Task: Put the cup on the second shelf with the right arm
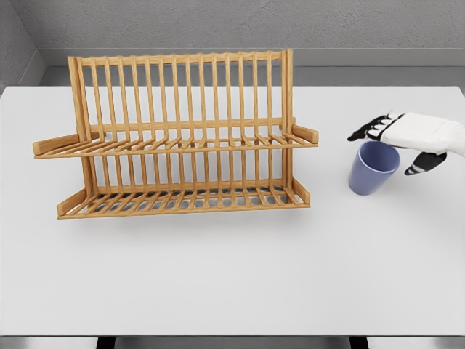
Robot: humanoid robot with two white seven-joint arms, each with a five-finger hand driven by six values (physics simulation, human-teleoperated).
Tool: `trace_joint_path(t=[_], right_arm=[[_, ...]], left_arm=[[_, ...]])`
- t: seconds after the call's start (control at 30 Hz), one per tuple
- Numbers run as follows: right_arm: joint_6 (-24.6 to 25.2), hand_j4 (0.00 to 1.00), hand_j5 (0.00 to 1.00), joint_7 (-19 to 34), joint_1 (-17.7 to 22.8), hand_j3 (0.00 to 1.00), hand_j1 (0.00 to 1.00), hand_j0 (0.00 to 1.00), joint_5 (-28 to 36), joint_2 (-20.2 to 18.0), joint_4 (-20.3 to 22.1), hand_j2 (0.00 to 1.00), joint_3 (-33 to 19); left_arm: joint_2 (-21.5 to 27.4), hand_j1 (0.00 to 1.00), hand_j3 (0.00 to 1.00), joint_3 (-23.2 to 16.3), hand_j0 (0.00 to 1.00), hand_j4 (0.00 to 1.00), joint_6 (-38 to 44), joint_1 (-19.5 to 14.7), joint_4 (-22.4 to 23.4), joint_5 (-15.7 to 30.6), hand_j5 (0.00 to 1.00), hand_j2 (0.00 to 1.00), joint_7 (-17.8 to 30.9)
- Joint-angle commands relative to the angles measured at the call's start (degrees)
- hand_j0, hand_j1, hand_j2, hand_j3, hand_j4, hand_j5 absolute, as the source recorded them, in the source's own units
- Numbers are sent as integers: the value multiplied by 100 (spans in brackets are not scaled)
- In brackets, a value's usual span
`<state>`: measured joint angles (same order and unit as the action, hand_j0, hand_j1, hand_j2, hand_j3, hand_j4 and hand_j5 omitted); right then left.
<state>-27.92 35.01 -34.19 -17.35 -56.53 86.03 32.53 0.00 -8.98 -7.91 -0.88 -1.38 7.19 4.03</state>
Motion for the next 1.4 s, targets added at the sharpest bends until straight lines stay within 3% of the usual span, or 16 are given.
trace_joint_path(t=[0.0, 0.37, 0.5, 0.8, 0.83, 0.9, 1.37], right_arm=[[14, 100, 100, -1, 0, 100, 100, 100, 21, 37, -52, 100, 95], [23, 100, 100, -1, -88, 100, 100, 100, 21, 178, -183, 100, 236], [14, 100, 100, -1, -246, 100, 100, 100, 21, 248, -421, 100, 447], [23, 100, 100, -1, -255, 100, 100, 100, 21, 248, -421, 100, 473], [23, 88, 88, -1, -255, 88, 88, 88, 12, 248, -421, 88, 473], [23, 78, 78, -1, -255, 78, 78, 78, 12, 239, -421, 78, 464], [6, 70, 70, -1, -325, 70, 70, 70, 3, 178, -368, 70, 412]], left_arm=[[0, 100, 100, 2, 100, 100, 0, 0, 6, 1, 100, 100, 1], [0, 100, 100, 2, 100, 100, 0, 0, -2, 1, 100, 100, 1], [0, 100, 100, 2, 100, 100, 0, 0, -2, 1, 100, 100, 1], [0, 100, 100, 2, 100, 100, 0, 0, -2, 1, 100, 100, 1], [0, 100, 100, 2, 100, 100, 0, 0, -2, 1, 100, 100, 1], [0, 100, 100, 2, 100, 100, 0, 0, -2, 1, 100, 100, 1], [0, 100, 100, 2, 100, 100, 0, 0, -2, 1, 100, 100, 1]])
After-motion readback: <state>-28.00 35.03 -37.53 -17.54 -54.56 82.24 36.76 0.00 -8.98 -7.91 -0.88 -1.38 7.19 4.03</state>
